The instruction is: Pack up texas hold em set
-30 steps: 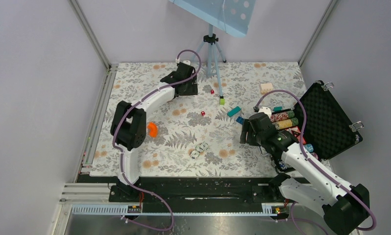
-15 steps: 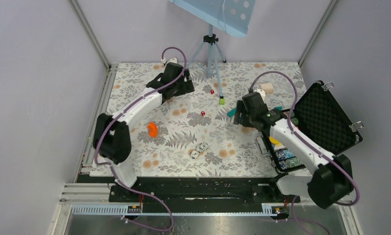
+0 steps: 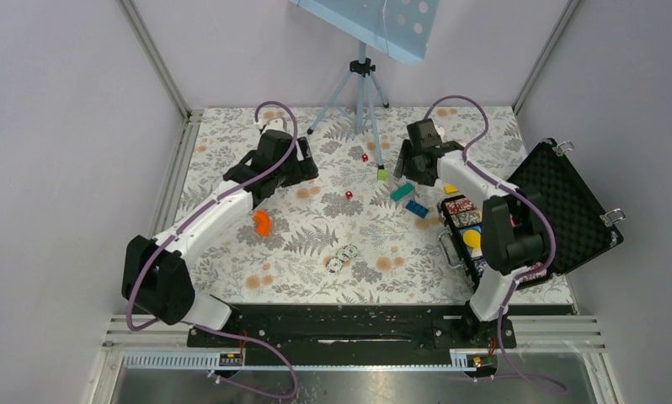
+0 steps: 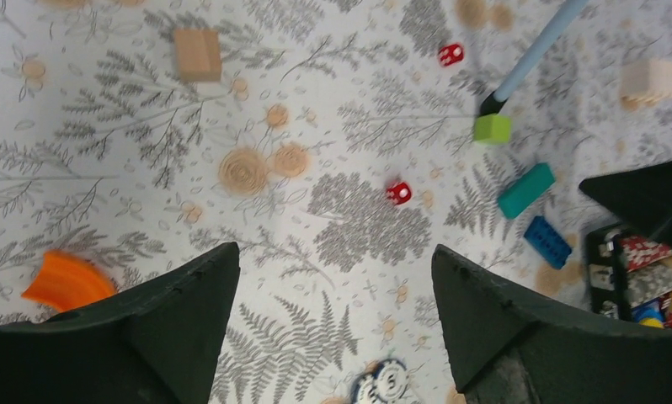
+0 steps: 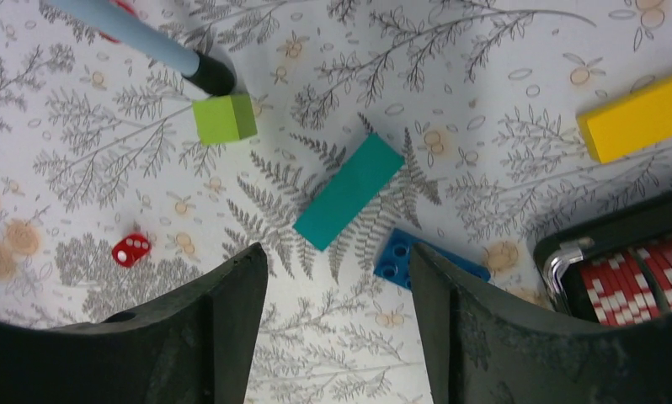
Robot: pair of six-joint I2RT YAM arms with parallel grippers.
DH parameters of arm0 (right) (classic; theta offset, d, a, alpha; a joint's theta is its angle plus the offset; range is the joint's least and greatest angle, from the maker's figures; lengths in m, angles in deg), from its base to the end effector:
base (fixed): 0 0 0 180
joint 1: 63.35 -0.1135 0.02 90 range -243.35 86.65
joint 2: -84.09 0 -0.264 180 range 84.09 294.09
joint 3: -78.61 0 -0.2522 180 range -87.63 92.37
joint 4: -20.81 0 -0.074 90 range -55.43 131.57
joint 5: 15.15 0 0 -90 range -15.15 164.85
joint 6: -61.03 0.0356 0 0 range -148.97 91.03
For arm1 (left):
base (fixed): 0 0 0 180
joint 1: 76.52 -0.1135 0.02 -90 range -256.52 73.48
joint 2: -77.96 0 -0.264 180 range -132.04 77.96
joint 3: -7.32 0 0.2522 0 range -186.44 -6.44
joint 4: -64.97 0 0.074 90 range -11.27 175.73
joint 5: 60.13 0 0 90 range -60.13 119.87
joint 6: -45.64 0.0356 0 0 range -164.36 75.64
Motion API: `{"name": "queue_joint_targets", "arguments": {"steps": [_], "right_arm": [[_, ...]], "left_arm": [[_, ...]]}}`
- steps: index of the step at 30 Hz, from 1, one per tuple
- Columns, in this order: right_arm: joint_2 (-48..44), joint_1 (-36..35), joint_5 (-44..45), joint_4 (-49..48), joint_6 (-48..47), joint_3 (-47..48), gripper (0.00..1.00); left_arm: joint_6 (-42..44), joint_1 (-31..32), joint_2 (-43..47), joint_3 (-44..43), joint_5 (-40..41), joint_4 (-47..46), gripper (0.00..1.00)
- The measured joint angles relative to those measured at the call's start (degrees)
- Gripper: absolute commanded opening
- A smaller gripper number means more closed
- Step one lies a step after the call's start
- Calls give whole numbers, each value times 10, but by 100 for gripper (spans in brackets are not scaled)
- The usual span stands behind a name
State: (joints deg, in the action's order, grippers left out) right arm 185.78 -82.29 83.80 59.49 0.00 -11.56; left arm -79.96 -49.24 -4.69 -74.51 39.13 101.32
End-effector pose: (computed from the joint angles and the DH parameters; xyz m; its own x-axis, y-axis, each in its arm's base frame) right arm 0.3704 0.1212 0.2359 -0.7489 0.2489 -0.6142 0.1550 0.9669 0.2027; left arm 0.2918 -0.1440 0.3058 -0.6336 -0.3197 -0.7045 -0.0374 0.9222 -0.3848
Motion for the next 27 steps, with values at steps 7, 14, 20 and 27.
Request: {"name": "queue_joint_targets", "arguments": {"steps": [7, 14, 20, 27], "right_arm": [[75, 11, 10, 9, 0, 58, 63], [143, 29, 10, 31, -5, 102, 58], [175, 34, 11, 48, -20, 128, 54], [189, 34, 4, 64, -48, 161, 52]], "left_arm": [[14, -7, 12, 40, 0, 3, 84], [21, -10, 28, 57, -3, -1, 85], [28, -10, 28, 59, -3, -1, 85], [29, -15, 28, 60, -3, -1, 86]]}}
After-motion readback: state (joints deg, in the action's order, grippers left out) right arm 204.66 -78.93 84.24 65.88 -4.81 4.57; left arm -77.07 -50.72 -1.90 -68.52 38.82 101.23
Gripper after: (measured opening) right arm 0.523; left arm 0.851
